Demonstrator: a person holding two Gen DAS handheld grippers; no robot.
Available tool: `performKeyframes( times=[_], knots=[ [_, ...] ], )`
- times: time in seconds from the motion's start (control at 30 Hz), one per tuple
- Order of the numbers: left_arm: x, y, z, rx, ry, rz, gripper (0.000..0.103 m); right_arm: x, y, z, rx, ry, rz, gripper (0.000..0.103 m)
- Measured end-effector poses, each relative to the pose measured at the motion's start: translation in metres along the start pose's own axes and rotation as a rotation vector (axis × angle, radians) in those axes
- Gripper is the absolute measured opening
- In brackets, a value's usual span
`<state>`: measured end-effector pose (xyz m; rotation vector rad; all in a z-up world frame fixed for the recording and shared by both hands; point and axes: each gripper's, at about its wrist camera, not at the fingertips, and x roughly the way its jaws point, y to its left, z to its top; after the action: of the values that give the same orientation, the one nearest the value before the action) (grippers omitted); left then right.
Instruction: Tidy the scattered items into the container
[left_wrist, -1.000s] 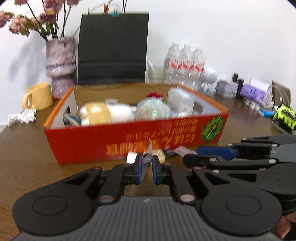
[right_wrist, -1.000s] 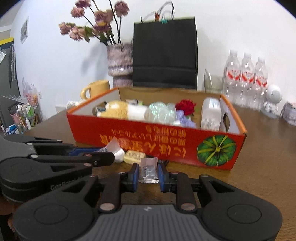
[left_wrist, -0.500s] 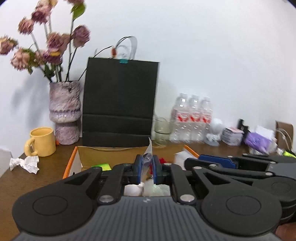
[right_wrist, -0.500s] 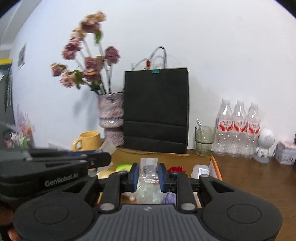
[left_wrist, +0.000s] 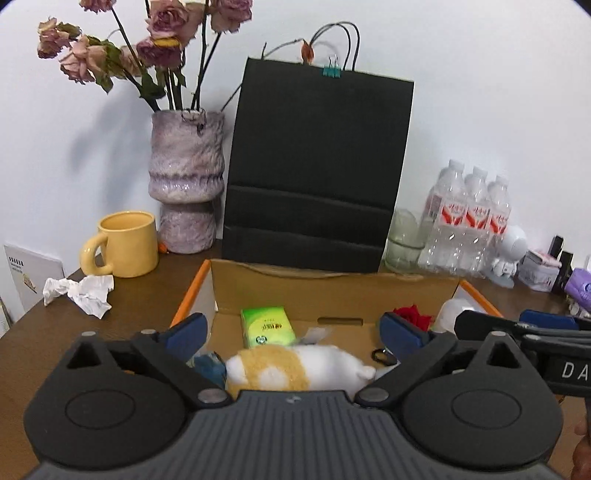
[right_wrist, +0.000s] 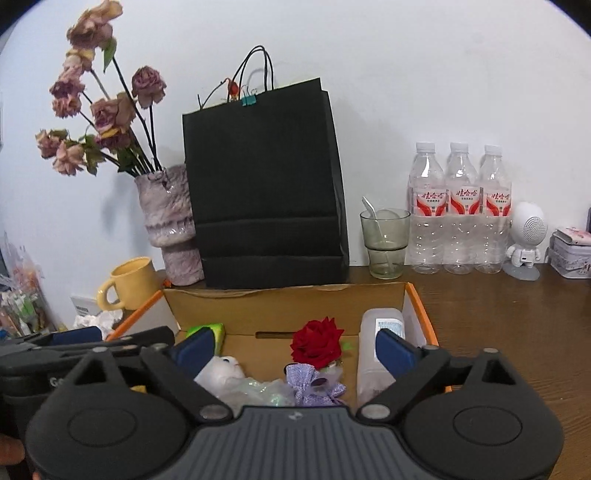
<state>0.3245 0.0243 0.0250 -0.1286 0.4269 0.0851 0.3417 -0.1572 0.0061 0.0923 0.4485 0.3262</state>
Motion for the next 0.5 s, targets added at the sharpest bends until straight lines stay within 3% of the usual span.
performKeyframes(
  times=[0.03, 0.17, 0.5],
  knots=[
    [-0.002, 0.0, 0.0, 0.002, -0.005, 0.011, 0.103, -0.001, 0.001, 0.0, -0.004, -0.006, -0.014, 0.102],
    [-0.006, -0.004, 0.001, 0.017, -0.017, 0.033, 0.103, -0.007, 0.006, 0.002, -0.035, -0.043, -0.084, 0.103],
    [-0.01, -0.005, 0.002, 0.019, 0.0, 0.025, 0.103, -0.013, 0.003, 0.001, -0.005, -0.052, -0.077, 0.103]
  ],
)
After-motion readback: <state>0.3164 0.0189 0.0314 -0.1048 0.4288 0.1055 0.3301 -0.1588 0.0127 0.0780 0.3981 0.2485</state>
